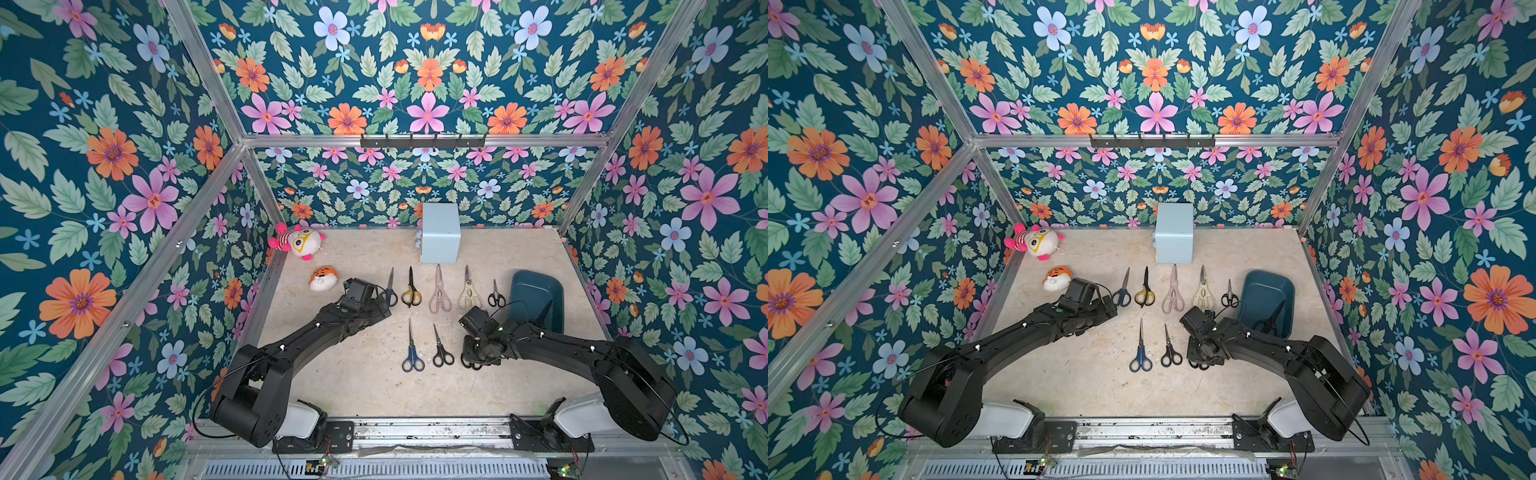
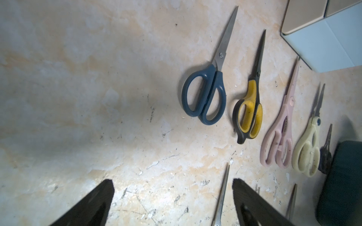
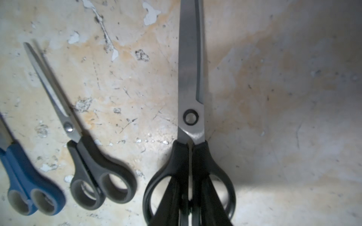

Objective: Take the scissors out of the storage box
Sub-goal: Place the scissors at the center of the board.

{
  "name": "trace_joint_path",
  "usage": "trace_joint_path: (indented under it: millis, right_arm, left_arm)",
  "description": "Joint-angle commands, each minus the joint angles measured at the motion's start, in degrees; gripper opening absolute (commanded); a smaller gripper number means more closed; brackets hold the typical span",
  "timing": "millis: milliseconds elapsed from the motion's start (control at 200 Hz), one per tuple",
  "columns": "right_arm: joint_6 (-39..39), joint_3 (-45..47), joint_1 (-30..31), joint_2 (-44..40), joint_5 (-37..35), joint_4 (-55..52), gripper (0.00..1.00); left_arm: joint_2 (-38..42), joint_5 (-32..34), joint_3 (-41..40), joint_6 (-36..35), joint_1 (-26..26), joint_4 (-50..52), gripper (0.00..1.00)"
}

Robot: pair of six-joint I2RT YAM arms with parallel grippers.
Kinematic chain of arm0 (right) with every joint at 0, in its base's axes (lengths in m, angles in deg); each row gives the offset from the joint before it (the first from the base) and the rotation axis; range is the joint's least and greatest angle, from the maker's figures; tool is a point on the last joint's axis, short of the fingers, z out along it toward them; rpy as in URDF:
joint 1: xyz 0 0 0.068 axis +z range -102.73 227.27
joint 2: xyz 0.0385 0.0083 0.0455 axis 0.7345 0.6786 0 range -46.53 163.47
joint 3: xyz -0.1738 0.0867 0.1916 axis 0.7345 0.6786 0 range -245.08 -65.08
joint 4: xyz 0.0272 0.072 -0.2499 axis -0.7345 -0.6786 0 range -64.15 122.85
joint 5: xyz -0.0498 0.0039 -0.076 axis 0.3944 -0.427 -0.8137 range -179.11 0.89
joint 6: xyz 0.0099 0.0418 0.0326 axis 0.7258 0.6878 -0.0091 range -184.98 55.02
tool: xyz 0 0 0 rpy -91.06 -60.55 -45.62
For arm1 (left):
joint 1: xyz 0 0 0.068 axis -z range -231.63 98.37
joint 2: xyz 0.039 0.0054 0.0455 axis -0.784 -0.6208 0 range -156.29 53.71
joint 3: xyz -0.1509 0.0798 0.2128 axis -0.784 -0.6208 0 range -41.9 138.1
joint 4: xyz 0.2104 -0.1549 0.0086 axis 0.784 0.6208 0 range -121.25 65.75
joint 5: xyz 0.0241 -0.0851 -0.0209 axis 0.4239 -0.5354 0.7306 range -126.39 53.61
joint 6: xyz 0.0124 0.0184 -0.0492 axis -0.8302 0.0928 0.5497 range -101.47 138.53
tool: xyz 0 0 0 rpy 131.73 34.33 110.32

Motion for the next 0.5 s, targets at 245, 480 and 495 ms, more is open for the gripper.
trace_joint_path:
  millis: [245,480,495]
  right_arm:
    - [-0.1,-2.5,0.9,1.4,-3.2,-2.5,0.29]
    - [0.0,-7.4,0.8,-1.4,-6.1,-8.3,0.36]
    - [0.0,-7.9,0.8,-1.6,-6.6,-8.9,0.36]
  left_arm:
    - [0.3,0.5,0.0,-0.7,0.0,0.3,0.99]
    - [0.1,0.2,1.0,-2.4,0.0,0.5,0.99]
    - [0.1,0.2,1.1,-2.4,0.0,0.5,0.99]
